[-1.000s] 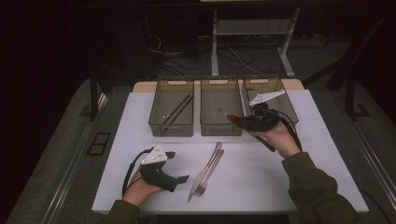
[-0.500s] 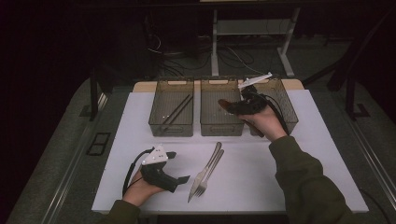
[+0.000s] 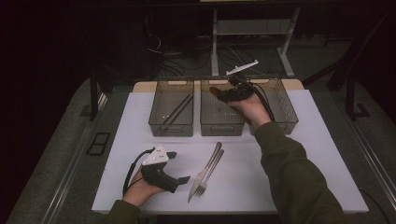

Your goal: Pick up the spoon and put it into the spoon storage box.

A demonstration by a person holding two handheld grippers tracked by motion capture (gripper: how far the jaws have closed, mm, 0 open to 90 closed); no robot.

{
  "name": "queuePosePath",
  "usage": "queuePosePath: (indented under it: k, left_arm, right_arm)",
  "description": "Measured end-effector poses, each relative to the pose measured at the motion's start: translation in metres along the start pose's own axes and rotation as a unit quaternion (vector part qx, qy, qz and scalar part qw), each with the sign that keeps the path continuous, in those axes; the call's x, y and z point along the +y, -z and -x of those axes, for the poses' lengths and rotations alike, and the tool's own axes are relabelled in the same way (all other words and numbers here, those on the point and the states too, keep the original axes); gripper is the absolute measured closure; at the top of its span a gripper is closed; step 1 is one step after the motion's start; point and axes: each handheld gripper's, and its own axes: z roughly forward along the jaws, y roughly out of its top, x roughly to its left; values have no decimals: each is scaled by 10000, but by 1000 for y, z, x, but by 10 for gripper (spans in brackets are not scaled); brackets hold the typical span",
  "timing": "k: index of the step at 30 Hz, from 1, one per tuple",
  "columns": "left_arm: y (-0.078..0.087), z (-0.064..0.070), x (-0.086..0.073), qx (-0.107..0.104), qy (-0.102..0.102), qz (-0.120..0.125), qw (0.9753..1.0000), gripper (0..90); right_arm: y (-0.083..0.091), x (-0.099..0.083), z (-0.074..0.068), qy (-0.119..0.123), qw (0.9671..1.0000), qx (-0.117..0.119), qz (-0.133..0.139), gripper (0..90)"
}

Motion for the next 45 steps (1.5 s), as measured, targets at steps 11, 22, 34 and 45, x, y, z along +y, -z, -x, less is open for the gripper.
queuePosePath:
  k: [11, 22, 34, 45]
  left_arm:
    - [0, 1, 1, -8, -88, 18, 10000, 0]
    - [-2, 2, 1, -36, -124, -20, 9999, 0]
    - [-2, 2, 1, -33, -88, -35, 9999, 0]
    - [-2, 3, 1, 1, -68, -33, 10000, 0]
  right_arm:
    - [-30, 6, 7, -111, 9999, -52, 121, 793]
    - [-52, -8, 12, -170, 9996, -93, -201, 781]
    - [-35, -11, 8, -136, 9999, 100, 19, 523]
    - [7, -32, 0, 28, 9979, 561, 328, 426]
